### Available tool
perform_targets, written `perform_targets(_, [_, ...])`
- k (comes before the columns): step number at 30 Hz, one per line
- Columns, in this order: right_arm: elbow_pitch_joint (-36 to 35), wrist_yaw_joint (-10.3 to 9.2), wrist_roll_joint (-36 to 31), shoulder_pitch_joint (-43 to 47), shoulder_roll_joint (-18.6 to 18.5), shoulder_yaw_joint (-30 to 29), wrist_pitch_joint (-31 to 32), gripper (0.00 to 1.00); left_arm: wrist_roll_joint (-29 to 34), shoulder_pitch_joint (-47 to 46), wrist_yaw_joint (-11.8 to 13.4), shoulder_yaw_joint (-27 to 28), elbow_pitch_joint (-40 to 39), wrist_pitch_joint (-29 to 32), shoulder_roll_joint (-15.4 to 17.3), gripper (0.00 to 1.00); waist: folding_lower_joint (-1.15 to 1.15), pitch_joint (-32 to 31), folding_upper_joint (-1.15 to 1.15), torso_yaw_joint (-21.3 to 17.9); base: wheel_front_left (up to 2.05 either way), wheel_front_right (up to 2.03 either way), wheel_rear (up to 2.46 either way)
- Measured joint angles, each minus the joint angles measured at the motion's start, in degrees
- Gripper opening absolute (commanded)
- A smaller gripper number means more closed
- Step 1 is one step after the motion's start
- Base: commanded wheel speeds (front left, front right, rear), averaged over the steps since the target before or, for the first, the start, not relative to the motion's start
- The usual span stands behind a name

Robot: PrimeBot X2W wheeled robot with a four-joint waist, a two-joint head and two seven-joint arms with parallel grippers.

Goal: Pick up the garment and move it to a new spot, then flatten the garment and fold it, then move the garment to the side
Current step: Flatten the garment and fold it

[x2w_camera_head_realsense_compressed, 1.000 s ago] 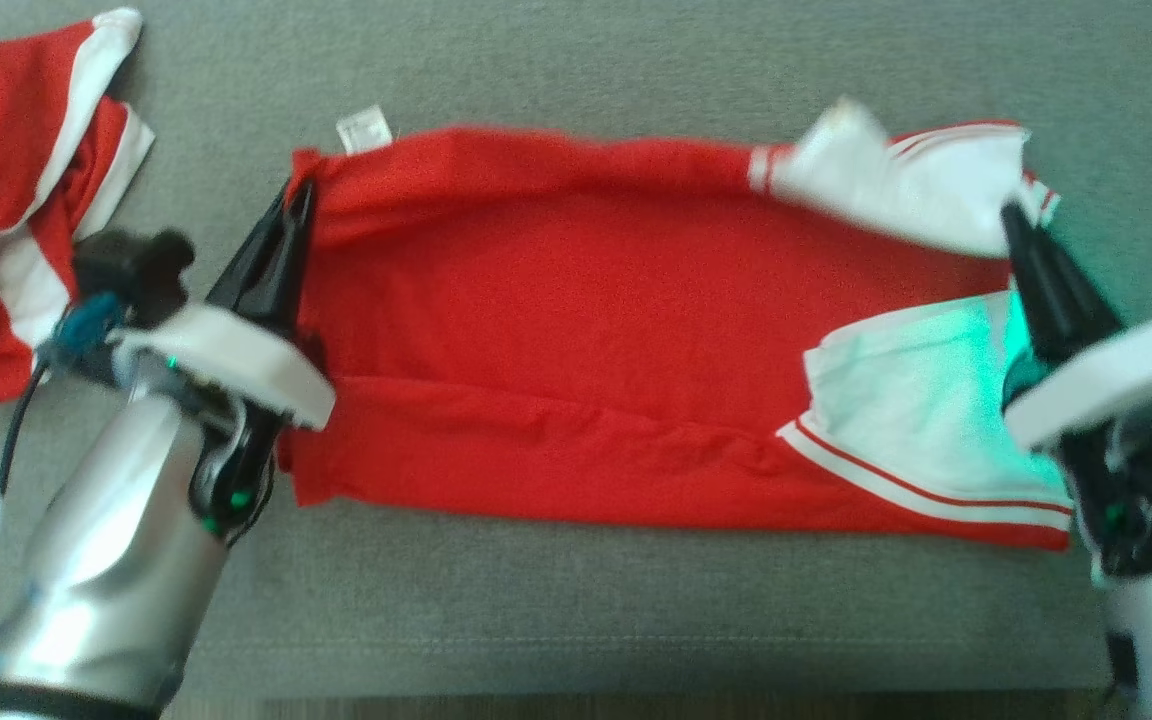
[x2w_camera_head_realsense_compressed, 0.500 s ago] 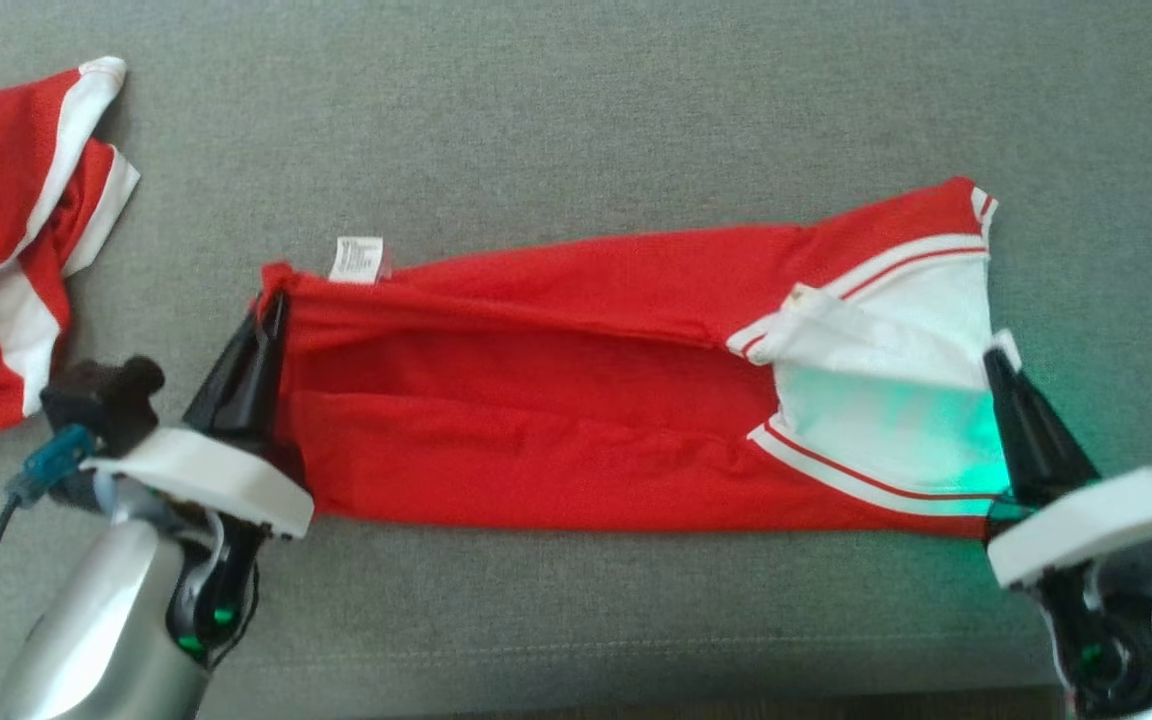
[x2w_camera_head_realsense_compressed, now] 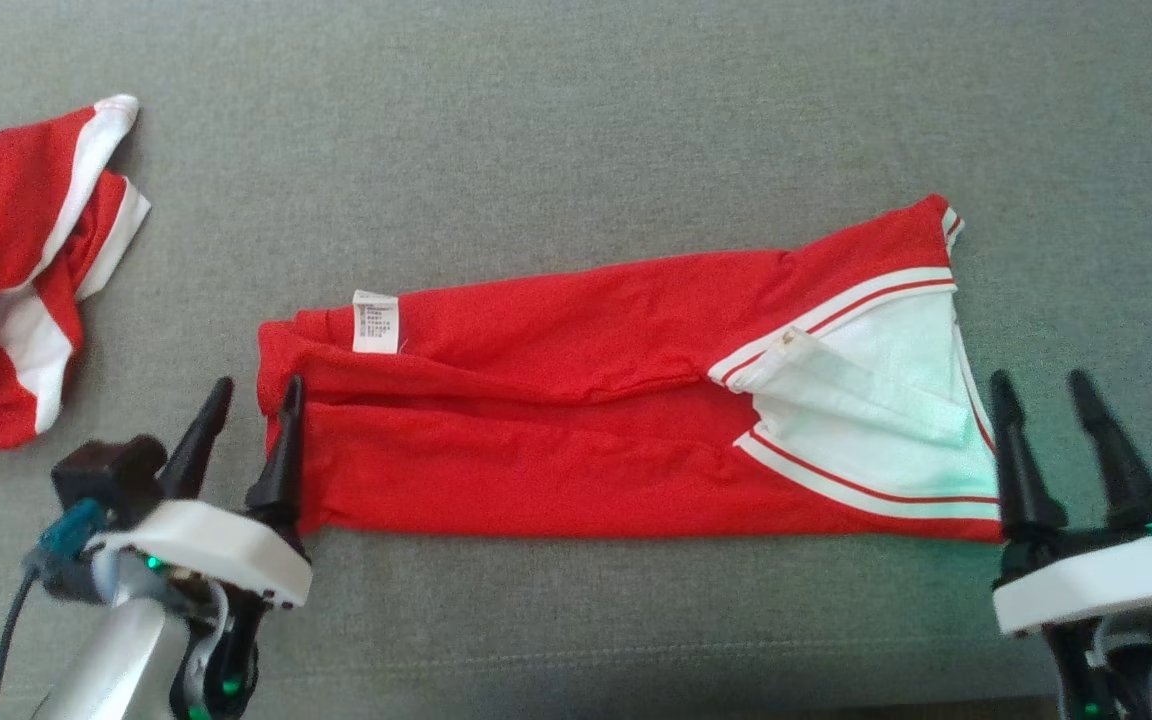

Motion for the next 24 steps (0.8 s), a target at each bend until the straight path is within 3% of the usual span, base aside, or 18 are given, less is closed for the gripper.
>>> perform_targets(9, [-6.3,0.00,-9.8,-0.2,1.3,-1.3,-3.7,1.00,8.6,2.7,8.0,3.8,-12.3,-2.1,0.6,1.00,0.00,-2.8,0.00,-0.1,0.00,0.00,0.00])
perform_targets(13, [-6.6,0.00,-10.6,-0.3,1.5,-0.6,-3.3,1.00,10.4,3.8,8.8,3.9,-15.7,-2.1,0.6,1.00,0.00,-3.9,0.00,-0.2,0.00,0.00,0.00])
perform_targets(24, [-5.6,0.00,-10.4,-0.3,1.5,0.7,-2.4,1.00,11.7,7.3,10.0,3.5,-15.8,-2.1,0.6,1.00,0.00,-4.5,0.00,-0.5,0.00,0.00,0.00])
